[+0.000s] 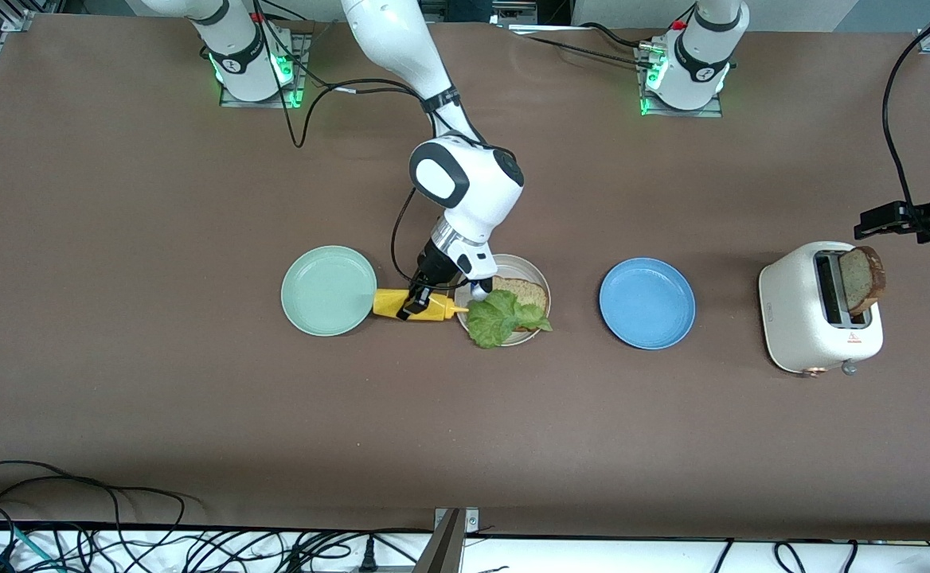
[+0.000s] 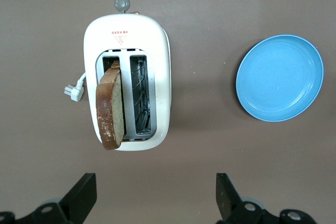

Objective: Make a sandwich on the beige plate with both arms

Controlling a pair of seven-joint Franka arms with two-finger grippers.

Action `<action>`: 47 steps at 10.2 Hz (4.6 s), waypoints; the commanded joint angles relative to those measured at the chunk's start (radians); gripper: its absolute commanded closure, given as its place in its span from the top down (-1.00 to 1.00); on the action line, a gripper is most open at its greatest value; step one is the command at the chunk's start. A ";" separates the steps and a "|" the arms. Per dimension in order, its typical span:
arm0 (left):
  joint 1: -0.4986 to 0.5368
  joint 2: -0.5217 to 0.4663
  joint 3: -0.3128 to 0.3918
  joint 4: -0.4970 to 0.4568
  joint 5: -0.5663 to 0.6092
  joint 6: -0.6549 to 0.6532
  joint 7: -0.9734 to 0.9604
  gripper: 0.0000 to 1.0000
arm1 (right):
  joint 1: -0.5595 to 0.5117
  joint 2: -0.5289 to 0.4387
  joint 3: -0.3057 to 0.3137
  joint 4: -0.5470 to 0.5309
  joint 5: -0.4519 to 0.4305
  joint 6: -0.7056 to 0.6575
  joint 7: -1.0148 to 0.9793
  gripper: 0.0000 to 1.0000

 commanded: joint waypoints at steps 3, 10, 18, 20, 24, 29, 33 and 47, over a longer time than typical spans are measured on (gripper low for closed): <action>0.003 -0.008 -0.005 0.011 0.036 -0.020 0.010 1.00 | -0.060 -0.140 -0.151 0.003 0.272 -0.104 -0.334 -1.00; 0.003 -0.007 -0.003 0.011 0.036 -0.018 0.011 1.00 | -0.300 -0.449 -0.302 -0.335 0.881 -0.152 -0.990 -1.00; 0.003 -0.005 -0.003 0.011 0.036 -0.017 0.013 1.00 | -0.670 -0.425 -0.280 -0.630 1.420 -0.435 -1.782 -1.00; 0.008 0.024 0.003 0.011 0.040 0.026 0.014 1.00 | -0.802 -0.378 -0.187 -0.633 1.493 -0.517 -1.900 -1.00; 0.039 0.075 0.003 0.006 0.086 0.105 0.024 1.00 | -1.034 -0.341 0.046 -0.618 1.558 -0.549 -2.085 -1.00; 0.055 0.093 0.003 0.008 0.074 0.109 0.047 1.00 | -1.045 -0.306 0.051 -0.603 1.583 -0.552 -2.129 -1.00; 0.079 0.156 0.003 -0.023 0.073 0.138 0.031 0.81 | -1.057 -0.287 0.079 -0.603 1.627 -0.566 -2.143 -0.96; 0.071 0.197 -0.011 0.144 0.091 -0.053 0.011 -1.00 | -1.349 -0.230 0.076 -0.163 1.301 -0.735 -1.697 0.33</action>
